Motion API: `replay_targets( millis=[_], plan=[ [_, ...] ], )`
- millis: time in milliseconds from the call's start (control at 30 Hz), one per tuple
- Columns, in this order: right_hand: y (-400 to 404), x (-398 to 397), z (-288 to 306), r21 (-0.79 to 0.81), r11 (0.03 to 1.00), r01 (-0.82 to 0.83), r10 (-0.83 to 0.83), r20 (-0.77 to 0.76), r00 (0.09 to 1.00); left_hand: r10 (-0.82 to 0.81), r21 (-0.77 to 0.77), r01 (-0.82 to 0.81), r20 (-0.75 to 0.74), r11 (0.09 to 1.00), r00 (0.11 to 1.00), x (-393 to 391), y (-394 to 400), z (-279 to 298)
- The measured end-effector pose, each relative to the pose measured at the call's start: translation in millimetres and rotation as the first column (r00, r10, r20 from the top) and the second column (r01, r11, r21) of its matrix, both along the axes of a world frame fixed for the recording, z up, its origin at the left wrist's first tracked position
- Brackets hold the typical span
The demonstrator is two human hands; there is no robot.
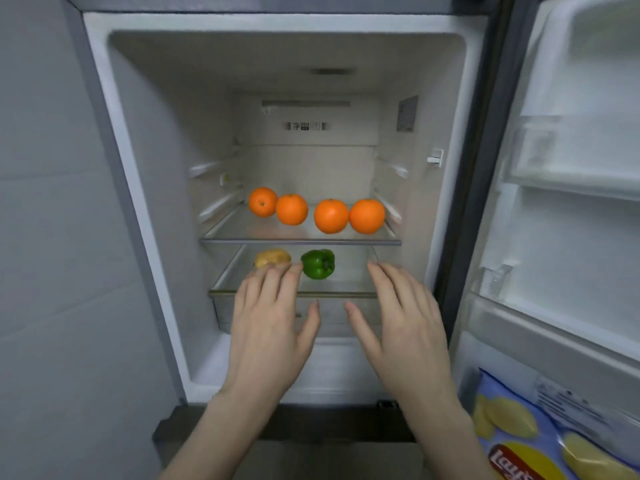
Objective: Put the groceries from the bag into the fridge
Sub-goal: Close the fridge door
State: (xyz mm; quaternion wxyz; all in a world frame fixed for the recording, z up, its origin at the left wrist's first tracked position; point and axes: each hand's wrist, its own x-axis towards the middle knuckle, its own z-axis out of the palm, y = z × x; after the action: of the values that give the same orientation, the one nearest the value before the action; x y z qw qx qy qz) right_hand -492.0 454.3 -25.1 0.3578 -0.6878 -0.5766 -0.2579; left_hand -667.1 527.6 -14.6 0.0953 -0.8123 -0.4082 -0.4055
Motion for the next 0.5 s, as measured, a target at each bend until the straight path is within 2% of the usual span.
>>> replay_targets(
  millis=[100,267,500],
  plan=[
    [-32.5,-2.3,1.4,0.005,1.0,-0.023,0.023,-0.029,0.999,0.034,0.021,-0.034,-0.024,0.999,0.999,-7.3,-37.8,0.0],
    [-84.3,-8.1,5.9,-0.08,0.992,-0.101,0.095,-0.083,0.992,0.071,0.044,-0.071,0.005,0.996,0.997,-20.0,-92.5,0.9],
    [-146.7,-18.5,11.2,0.026,0.998,-0.058,0.059,-0.017,0.998,0.073,0.087,-0.074,0.011,0.993,0.997,-41.1,-153.3,6.3]
  ],
)
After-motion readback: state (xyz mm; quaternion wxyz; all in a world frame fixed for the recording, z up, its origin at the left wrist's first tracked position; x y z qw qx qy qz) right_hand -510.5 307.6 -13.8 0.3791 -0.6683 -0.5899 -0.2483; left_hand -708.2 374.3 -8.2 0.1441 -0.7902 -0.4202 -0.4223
